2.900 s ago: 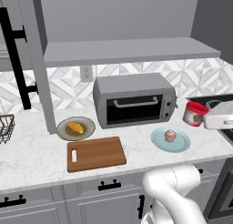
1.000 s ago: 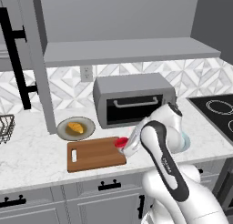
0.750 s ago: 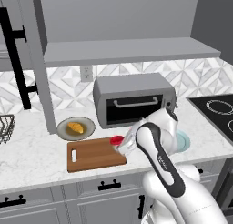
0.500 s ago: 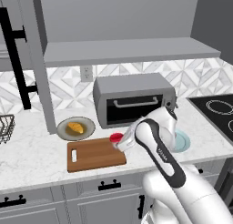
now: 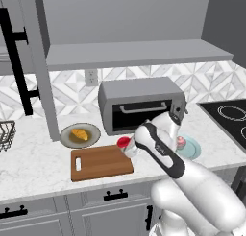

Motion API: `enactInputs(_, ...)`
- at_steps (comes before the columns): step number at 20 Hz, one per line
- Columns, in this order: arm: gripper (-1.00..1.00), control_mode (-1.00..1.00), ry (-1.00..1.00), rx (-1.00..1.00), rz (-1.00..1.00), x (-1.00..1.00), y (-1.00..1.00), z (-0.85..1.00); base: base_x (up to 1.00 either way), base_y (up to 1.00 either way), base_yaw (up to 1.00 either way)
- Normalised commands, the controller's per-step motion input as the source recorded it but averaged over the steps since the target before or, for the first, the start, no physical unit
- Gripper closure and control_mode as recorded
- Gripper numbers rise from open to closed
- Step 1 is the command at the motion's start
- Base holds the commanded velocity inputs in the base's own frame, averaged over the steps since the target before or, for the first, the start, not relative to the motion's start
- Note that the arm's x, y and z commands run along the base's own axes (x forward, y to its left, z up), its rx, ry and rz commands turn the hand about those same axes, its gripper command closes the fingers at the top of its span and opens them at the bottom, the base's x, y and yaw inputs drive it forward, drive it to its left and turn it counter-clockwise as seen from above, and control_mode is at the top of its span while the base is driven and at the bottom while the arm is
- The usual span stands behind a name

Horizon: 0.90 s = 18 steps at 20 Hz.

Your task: From the different types of pastries on the counter, select a croissant and place it on the cutting board. Then retrieve a jar of jam from the cabinet and place it alongside the croissant on the cutting board.

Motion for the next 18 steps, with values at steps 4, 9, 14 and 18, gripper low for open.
enactInputs(4,1.00,-1.00,-0.10,0.02,0.01,0.12,0.00,-0.45,0.00,0.00,0.00)
enactInputs(9,1.00,-1.00,0.23,0.23,0.05,-0.01,0.15,-0.35,0.00,0.00,0.00)
enactInputs(14,1.00,-1.00,0.16,0.14,0.06,0.00,0.13,-0.30,0.00,0.00,0.00)
enactInputs(18,1.00,-1.00,-0.12,-0.05,0.00,0.21,0.00,-0.31,0.00,0.00,0.00)
